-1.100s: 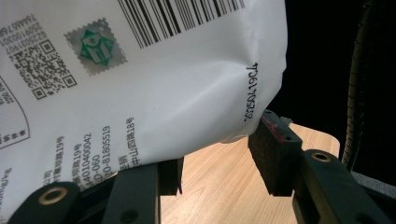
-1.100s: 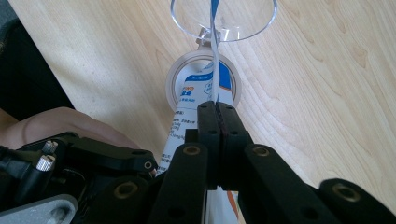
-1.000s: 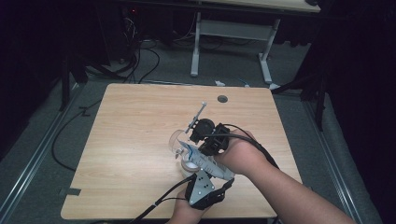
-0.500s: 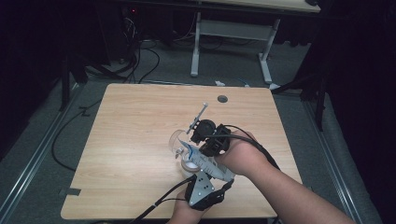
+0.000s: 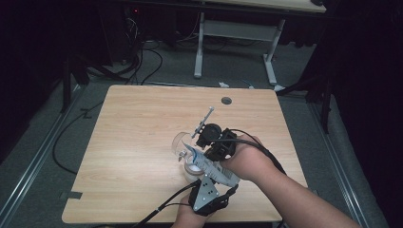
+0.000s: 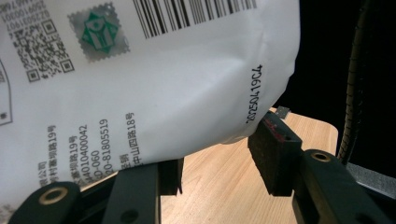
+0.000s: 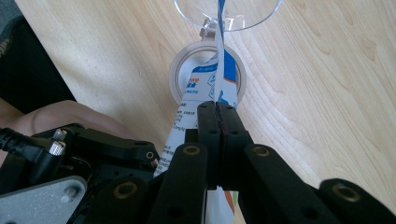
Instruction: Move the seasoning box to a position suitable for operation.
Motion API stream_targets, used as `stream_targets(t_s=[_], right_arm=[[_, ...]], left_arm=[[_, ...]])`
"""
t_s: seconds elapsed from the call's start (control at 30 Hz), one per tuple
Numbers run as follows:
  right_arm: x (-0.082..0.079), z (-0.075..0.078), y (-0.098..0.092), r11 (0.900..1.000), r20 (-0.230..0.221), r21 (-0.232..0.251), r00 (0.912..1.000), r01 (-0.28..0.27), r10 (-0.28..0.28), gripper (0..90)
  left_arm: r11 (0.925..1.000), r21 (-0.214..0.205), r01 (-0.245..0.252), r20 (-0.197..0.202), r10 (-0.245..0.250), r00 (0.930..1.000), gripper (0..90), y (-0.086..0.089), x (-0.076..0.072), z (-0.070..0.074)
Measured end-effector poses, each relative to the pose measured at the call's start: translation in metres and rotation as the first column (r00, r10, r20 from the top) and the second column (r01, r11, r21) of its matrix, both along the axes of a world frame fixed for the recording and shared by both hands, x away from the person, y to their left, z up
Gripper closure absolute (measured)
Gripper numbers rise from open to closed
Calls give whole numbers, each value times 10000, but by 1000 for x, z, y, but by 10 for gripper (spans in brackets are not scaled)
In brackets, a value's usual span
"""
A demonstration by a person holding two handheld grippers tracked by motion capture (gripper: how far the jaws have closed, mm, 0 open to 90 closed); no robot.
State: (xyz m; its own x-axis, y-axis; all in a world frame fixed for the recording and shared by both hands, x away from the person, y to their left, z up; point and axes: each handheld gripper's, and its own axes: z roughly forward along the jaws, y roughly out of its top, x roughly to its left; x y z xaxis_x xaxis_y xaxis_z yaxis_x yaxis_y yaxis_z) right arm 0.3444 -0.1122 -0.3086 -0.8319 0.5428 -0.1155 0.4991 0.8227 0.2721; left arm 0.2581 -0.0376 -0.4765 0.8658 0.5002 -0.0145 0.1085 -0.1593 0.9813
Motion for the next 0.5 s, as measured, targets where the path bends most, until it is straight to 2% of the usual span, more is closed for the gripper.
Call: stream_targets(t_s=[0.5], right_arm=[[-1,-5,-2,10000,-144,-21,9999,57,-58,900]], left_arm=[[9995,310,55,-76,-53,10000,570,1,0,-8]])
